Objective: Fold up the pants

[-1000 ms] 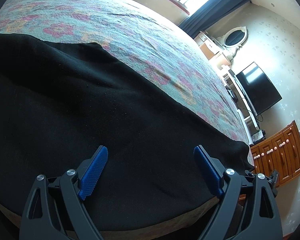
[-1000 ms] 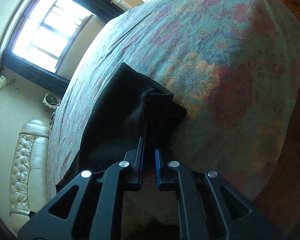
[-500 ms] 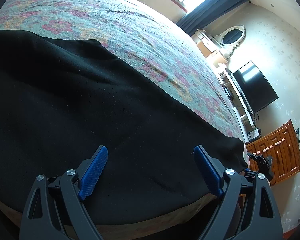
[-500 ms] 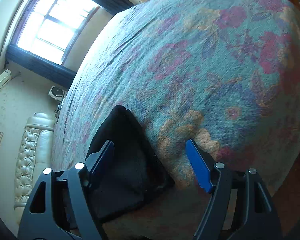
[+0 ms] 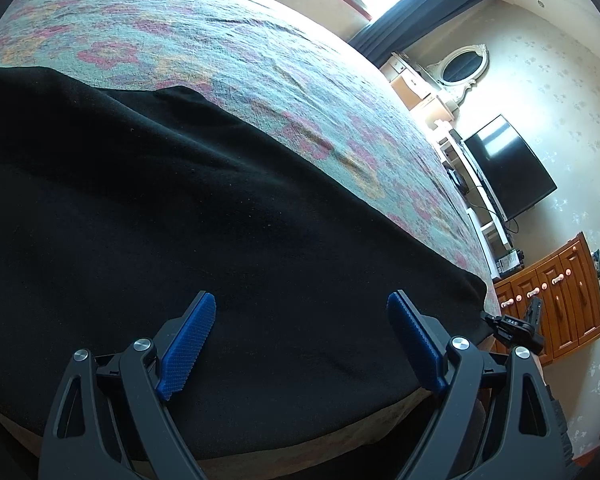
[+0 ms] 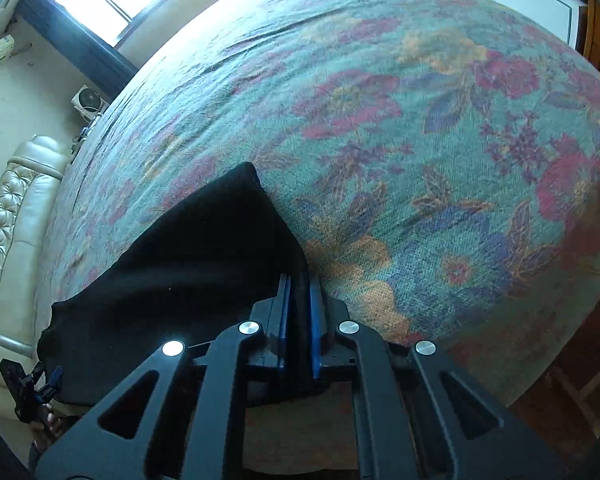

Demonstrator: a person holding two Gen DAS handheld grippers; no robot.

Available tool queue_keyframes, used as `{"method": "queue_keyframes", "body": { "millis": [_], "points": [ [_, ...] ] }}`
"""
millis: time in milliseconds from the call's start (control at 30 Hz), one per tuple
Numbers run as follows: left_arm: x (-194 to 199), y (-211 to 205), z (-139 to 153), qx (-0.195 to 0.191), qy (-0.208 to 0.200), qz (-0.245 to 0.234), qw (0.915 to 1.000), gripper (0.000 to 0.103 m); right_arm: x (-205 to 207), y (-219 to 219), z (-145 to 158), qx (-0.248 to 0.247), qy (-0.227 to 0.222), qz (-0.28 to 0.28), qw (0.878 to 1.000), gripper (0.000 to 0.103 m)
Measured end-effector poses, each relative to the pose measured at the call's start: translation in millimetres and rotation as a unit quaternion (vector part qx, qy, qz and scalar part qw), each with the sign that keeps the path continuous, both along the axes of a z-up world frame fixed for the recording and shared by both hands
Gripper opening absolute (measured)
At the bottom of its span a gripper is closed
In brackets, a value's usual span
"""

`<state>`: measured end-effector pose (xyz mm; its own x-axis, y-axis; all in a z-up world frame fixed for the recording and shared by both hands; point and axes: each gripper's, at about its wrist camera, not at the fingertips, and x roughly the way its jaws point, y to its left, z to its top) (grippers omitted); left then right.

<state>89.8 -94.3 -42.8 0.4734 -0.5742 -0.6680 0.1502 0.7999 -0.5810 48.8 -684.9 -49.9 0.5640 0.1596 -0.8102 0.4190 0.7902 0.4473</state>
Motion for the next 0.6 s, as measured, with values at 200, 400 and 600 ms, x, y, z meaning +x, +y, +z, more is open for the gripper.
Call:
{"method": "queue_keyframes", "body": {
  "millis": [200, 400, 600],
  "points": [
    [-1.9, 8.4, 3.0, -0.012, 0.003, 0.000, 0.9999, 0.087, -37.8, -32.8, -5.0, 0.151, -0.079, -0.067, 0.983, 0.062],
    [-5.0, 52.7, 12.3, 0.003, -0.013, 0.036, 0.9993, 0.087, -78.1, -23.7, -3.5, 0.148, -0.094, -0.138, 0.975, 0.062],
    [-15.0, 171.2, 28.5, -0.009, -0.010, 0.134, 0.9908, 0.087, -72.4, 14.5, 1.6, 0.128, -0.092, -0.133, 0.978, 0.064]
  ]
}}
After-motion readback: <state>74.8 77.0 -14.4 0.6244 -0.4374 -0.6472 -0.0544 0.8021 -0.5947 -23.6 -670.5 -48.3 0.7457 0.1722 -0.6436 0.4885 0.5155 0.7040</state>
